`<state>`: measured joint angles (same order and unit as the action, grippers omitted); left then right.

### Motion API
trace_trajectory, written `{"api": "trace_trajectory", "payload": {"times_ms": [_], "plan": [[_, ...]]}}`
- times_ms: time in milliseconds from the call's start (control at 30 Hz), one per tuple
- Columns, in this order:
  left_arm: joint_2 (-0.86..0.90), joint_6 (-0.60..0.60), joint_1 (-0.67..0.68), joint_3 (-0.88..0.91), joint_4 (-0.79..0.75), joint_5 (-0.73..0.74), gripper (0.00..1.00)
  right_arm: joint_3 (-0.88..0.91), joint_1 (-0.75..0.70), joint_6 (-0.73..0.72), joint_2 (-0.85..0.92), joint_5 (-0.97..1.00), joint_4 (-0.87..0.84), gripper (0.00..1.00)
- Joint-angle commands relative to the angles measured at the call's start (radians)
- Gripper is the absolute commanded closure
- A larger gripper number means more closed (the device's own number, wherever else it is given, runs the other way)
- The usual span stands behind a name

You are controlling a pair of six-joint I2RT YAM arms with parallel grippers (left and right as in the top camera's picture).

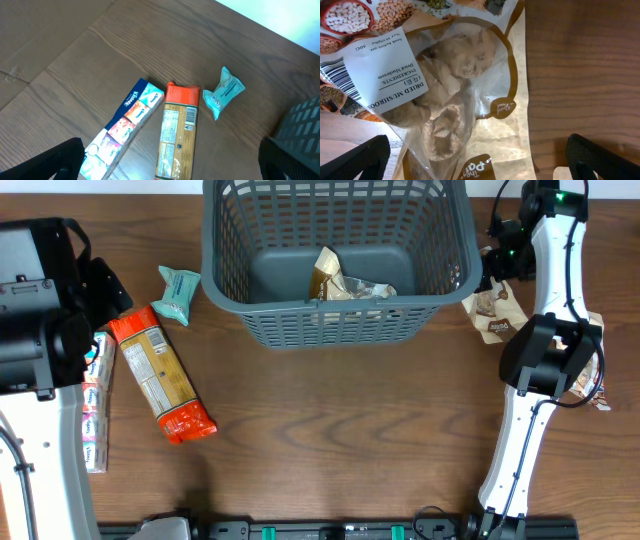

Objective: Pack container
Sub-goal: 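Move the right gripper back and grasp another Pantree pouch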

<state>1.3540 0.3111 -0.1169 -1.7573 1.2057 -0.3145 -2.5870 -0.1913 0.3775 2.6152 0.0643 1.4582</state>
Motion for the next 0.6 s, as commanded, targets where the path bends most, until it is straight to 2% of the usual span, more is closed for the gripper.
{"api": "trace_trajectory", "payload": {"times_ms": [0, 300, 567], "plan": [[-0.002, 0.005, -0.005, -0.002, 0.001, -0.008, 0.00, 0.022, 0.014, 0.025, 0.022, 0.006, 0.000, 0.01], [-0.002, 0.005, -0.005, -0.002, 0.001, -0.008, 0.00, 0.226, 0.018, 0.089, 0.022, -0.016, -0.066, 0.01], [-0.002, 0.005, -0.005, -0.002, 0.002, -0.008, 0.00, 0.306, 0.023, 0.088, 0.022, -0.027, -0.171, 0.01]]}}
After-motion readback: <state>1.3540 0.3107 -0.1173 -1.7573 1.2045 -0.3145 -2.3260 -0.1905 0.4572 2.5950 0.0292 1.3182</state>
